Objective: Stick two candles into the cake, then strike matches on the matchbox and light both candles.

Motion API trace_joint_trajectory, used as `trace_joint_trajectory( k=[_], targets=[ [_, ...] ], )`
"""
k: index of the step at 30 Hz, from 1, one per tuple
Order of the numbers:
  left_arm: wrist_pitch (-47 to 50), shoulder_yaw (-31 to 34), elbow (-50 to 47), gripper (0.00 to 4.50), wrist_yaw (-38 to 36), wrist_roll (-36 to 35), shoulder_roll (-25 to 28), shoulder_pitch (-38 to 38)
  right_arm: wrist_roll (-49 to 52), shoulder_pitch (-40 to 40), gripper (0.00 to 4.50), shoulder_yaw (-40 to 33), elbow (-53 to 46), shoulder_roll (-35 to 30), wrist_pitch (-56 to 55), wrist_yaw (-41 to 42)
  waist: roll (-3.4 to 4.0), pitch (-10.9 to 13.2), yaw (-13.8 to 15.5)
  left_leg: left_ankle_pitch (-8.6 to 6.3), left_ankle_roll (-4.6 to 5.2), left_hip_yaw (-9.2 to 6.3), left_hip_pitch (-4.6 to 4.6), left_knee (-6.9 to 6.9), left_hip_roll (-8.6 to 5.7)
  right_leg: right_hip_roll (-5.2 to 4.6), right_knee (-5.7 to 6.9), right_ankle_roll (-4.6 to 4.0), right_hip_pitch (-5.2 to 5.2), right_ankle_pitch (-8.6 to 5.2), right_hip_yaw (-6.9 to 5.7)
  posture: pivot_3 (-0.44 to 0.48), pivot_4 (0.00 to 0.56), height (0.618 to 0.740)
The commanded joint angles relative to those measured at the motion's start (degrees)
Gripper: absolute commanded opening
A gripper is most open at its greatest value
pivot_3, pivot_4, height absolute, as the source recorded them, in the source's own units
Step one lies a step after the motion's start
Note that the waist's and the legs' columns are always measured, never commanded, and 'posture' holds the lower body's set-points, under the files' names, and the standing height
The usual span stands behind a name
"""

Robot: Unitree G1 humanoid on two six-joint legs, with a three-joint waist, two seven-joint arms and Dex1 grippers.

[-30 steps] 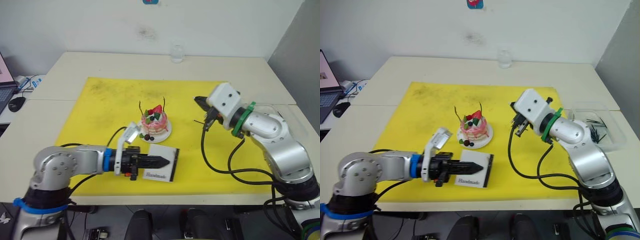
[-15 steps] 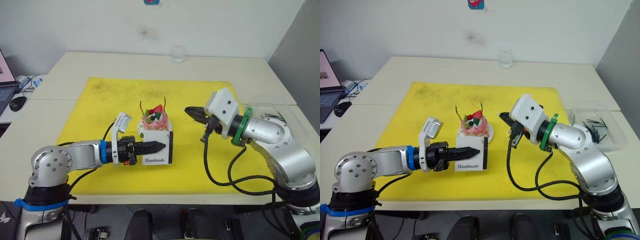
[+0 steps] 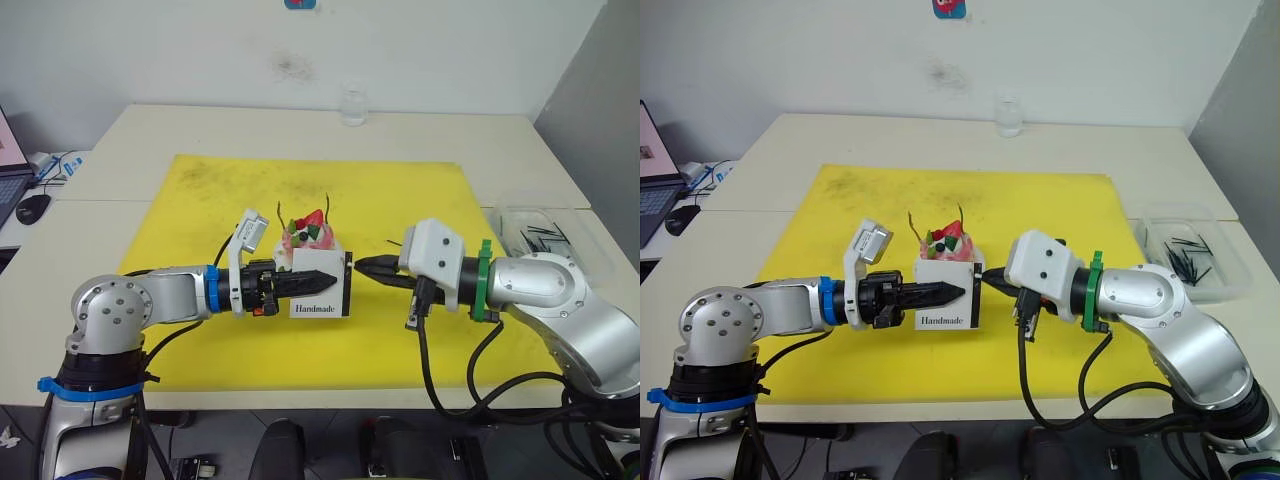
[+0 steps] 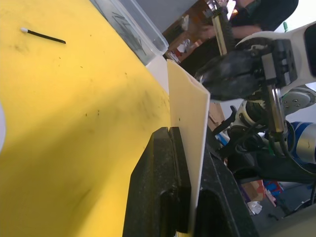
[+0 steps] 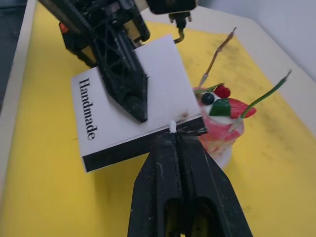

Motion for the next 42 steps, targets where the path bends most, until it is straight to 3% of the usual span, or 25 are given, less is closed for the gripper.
trace_joint_trajectory(
  k=[1, 12, 22, 42],
  targets=[
    [-0.8, 0.5, -1.6, 0.0, -0.8, -0.3, 0.1, -1.0, -0.7, -0.4, 0.01, 1.1, -1.2, -0.3, -0.9, 0.0, 0.0, 0.0, 0.0, 0.0, 0.0, -0.01, 0.0, 0.0, 0.0, 0.0, 0.0, 0.0, 0.0, 0.0, 0.01, 0.0, 0.15, 0.74],
    [-1.4, 0.6, -2.5, 0.0, -0.4, 0.7, 0.5, -0.2, -2.1, 0.9, 0.01, 1.5, -0.3, -0.9, -2.9, 0.1, 0.0, 0.0, 0.0, 0.0, 0.0, -0.01, 0.0, 0.0, 0.0, 0.0, 0.0, 0.0, 0.0, 0.0, -0.01, 0.0, 0.15, 0.74],
    [-8.4, -1.5, -6.7, 0.0, -0.5, 10.3, -0.2, 2.0, -4.5, 0.8, 0.01, 1.9, 0.7, -1.2, -3.2, -1.0, 0.0, 0.0, 0.0, 0.0, 0.0, 0.03, 0.0, 0.0, -0.01, 0.0, 0.0, 0.0, 0.0, 0.0, 0.01, 0.0, 0.15, 0.74],
    [-11.4, -2.7, -9.4, 0.0, -1.1, 14.8, -1.6, 3.6, -7.5, -0.1, 0.01, 4.3, 2.2, 0.7, -0.5, -3.3, 0.0, 0.0, 0.0, 0.0, 0.0, 0.03, 0.0, 0.0, -0.01, 0.0, -0.01, 0.0, 0.0, 0.0, 0.0, 0.0, 0.15, 0.74]
  ],
)
